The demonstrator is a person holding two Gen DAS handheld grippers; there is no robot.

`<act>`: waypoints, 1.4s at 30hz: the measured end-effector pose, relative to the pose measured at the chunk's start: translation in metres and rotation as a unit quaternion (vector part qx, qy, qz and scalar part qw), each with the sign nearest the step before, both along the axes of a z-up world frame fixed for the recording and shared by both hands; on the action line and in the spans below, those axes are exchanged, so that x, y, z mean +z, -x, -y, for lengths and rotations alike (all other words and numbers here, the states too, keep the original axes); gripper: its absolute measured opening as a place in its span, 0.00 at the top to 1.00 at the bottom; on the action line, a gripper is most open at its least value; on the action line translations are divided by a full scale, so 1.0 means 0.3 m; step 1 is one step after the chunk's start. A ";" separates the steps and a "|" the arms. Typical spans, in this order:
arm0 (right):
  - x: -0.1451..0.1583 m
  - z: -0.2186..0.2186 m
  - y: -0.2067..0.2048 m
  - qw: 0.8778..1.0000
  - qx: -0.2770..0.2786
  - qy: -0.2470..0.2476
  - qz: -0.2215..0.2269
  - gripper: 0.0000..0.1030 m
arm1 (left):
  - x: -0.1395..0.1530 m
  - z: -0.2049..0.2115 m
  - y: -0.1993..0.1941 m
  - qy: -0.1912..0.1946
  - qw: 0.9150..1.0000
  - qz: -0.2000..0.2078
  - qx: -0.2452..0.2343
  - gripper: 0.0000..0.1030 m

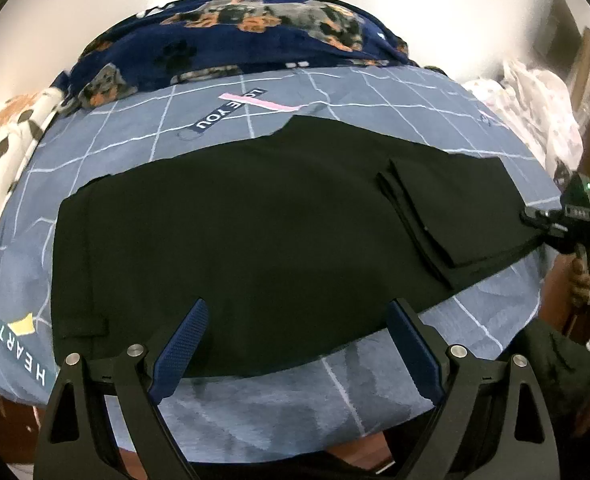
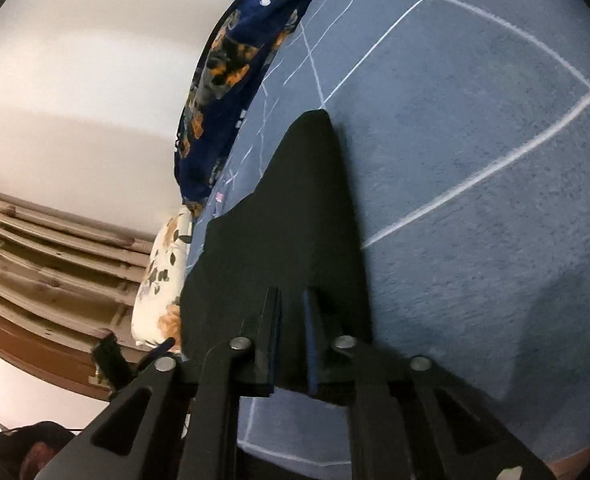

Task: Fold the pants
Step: 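Withdraw the open right gripper from the folded pants, then move the right gripper back over the folded black pants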

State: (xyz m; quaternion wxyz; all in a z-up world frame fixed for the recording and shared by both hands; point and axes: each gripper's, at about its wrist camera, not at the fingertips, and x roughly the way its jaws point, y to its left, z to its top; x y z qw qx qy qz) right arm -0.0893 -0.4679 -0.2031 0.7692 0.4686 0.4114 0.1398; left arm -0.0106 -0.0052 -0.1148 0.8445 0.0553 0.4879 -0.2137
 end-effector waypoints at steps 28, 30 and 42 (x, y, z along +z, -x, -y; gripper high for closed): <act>0.275 -0.731 -0.240 0.957 0.206 0.199 0.052 0.55 | -0.017 -0.220 -0.090 -0.036 0.989 0.017 0.146 0.12; 0.256 -0.782 -0.230 0.945 0.230 0.229 0.048 0.58 | -0.022 -0.227 -0.095 -0.033 0.988 0.011 0.149 0.12; 0.211 -0.888 -0.171 0.884 0.270 0.377 0.066 0.59 | -0.043 -0.218 -0.096 -0.025 0.989 -0.007 0.144 0.12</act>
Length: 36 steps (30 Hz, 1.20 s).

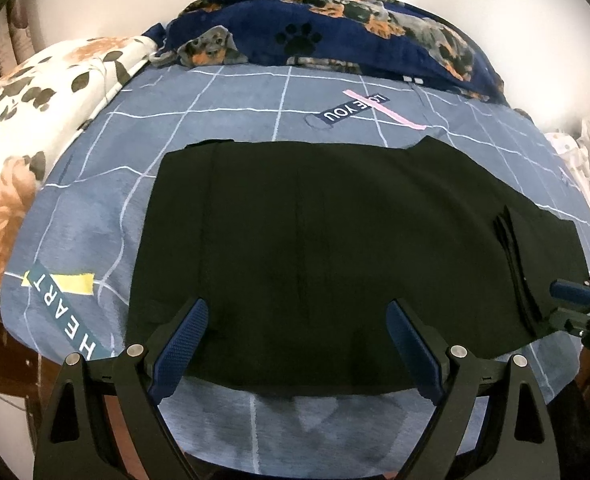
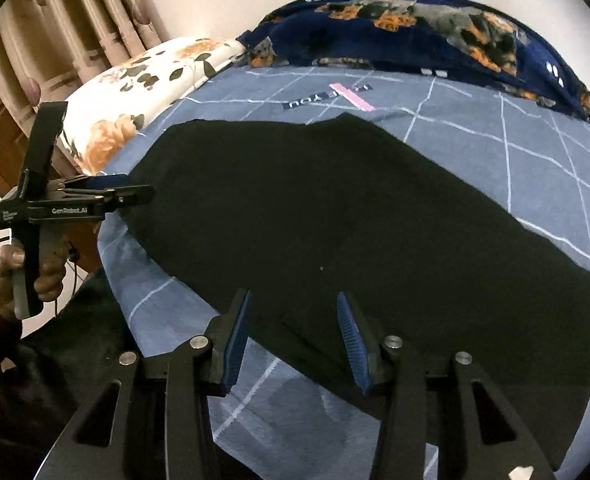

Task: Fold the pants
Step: 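Move the right gripper back over the folded black pants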

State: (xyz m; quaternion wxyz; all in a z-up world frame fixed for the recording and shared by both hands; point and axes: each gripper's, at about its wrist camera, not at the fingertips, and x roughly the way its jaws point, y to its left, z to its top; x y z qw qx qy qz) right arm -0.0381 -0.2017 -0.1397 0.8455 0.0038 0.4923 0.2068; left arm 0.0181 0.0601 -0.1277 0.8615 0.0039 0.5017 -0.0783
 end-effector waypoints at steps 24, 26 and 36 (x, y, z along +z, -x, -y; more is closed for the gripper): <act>-0.030 0.031 -0.014 0.997 -0.006 -0.066 -0.035 0.97 | -0.010 -0.004 -0.007 0.009 1.000 -0.009 0.003 0.12; -0.028 0.031 -0.018 0.994 -0.001 -0.100 -0.047 0.99 | -0.010 -0.004 -0.007 0.010 1.000 -0.010 0.003 0.12; 0.039 0.102 -0.026 0.977 -0.002 -0.210 -0.040 0.92 | 0.045 -0.076 -0.034 -0.003 1.000 0.007 0.013 0.12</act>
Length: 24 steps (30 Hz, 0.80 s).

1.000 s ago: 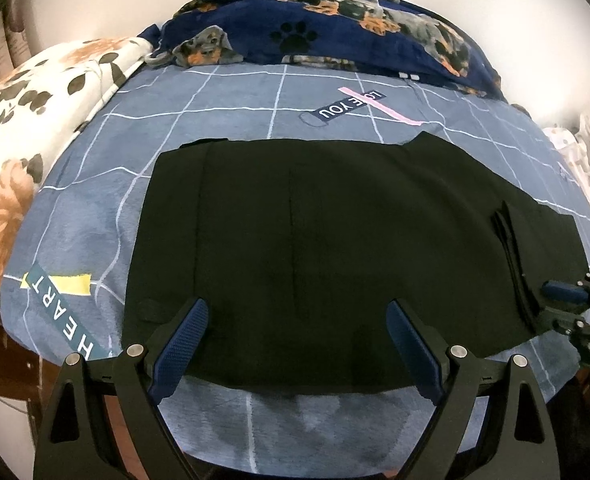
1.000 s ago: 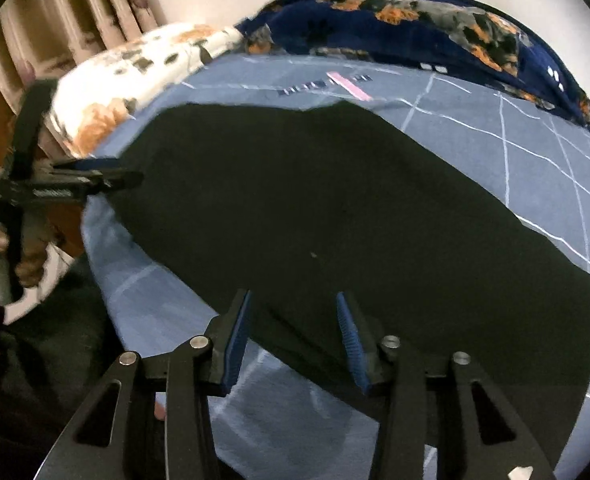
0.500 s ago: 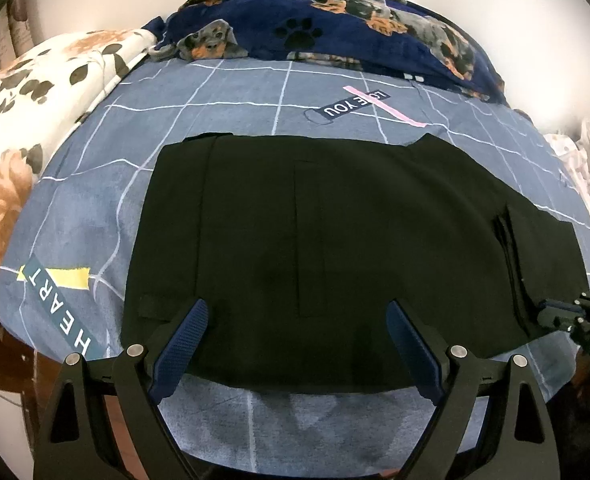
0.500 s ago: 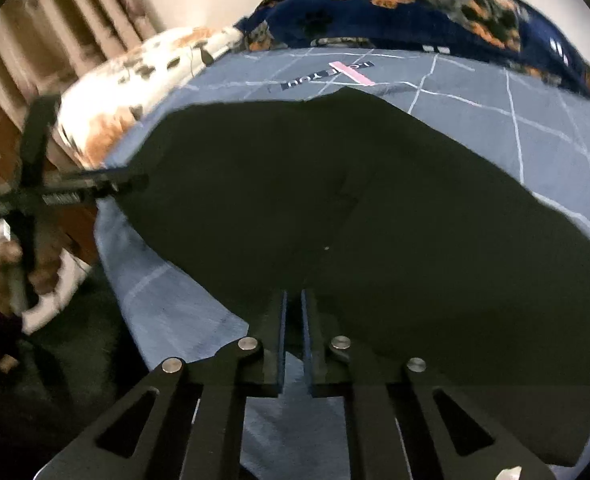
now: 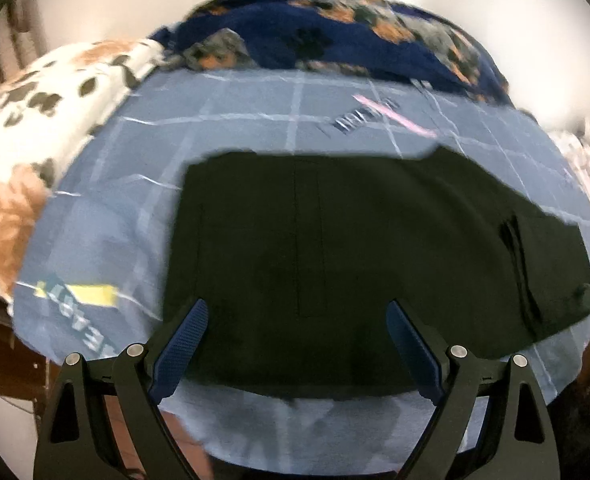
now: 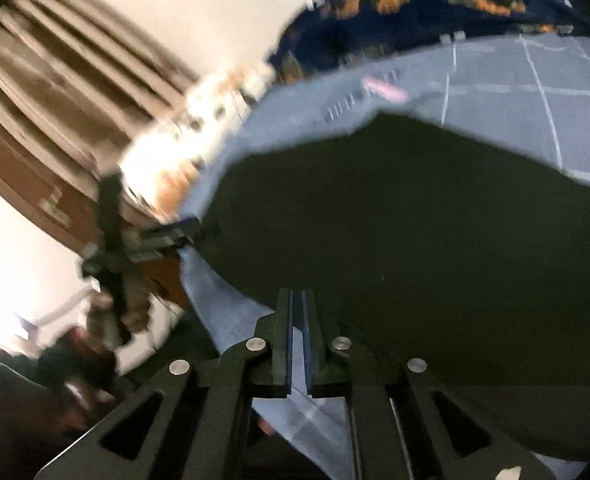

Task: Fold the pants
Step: 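Grasp the pants edge with the left gripper and lift it while right gripper pins the pants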

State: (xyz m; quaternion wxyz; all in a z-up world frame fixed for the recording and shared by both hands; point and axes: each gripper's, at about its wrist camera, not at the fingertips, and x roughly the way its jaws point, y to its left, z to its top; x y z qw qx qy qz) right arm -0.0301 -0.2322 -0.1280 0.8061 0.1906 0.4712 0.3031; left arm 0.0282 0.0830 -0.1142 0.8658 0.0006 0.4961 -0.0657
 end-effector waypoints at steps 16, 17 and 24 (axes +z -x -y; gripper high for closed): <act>-0.018 -0.001 0.004 0.999 -0.025 -0.030 -0.029 0.51 | -0.125 -0.282 -0.190 0.144 0.983 -0.100 -0.058 0.12; -0.021 0.004 0.002 0.999 -0.029 -0.032 -0.031 0.49 | -0.140 -0.280 -0.199 0.139 0.983 -0.105 -0.057 0.12; -0.069 0.039 -0.020 0.995 -0.057 -0.051 -0.060 0.41 | -0.171 -0.228 -0.241 0.211 0.959 -0.121 -0.143 0.13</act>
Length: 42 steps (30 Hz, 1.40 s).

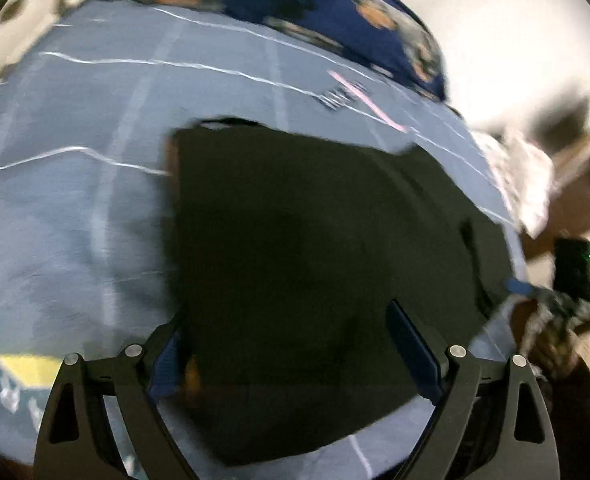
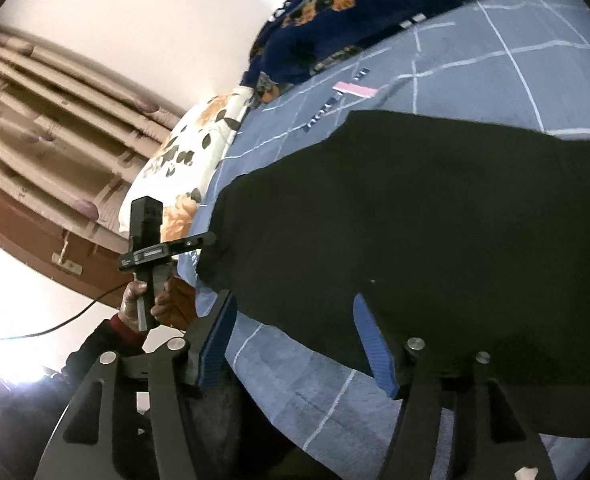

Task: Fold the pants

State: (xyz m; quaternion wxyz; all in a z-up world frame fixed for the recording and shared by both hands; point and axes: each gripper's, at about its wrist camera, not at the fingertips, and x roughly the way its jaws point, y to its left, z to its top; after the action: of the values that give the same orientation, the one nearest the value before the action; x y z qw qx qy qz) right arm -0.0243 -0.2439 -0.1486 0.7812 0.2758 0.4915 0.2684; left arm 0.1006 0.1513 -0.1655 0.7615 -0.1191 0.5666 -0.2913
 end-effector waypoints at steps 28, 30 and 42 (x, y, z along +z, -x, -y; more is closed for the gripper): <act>-0.014 -0.003 -0.008 0.999 -0.011 -0.039 -0.004 0.29 | 0.293 0.168 0.103 0.030 0.993 0.107 0.043 0.82; -0.007 0.009 -0.009 0.999 -0.016 -0.051 -0.001 0.28 | 0.333 0.214 0.116 0.034 0.992 0.115 0.033 0.82; 0.033 0.066 -0.012 0.990 -0.040 -0.137 0.010 0.21 | 0.453 0.433 0.147 0.086 0.988 0.129 0.011 0.82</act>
State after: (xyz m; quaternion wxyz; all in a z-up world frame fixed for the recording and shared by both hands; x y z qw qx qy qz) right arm -0.0208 -0.2636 -0.1388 0.7510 0.3971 0.4311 0.3042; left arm 0.0564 0.0215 -0.0296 0.8186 -0.1512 0.4349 -0.3434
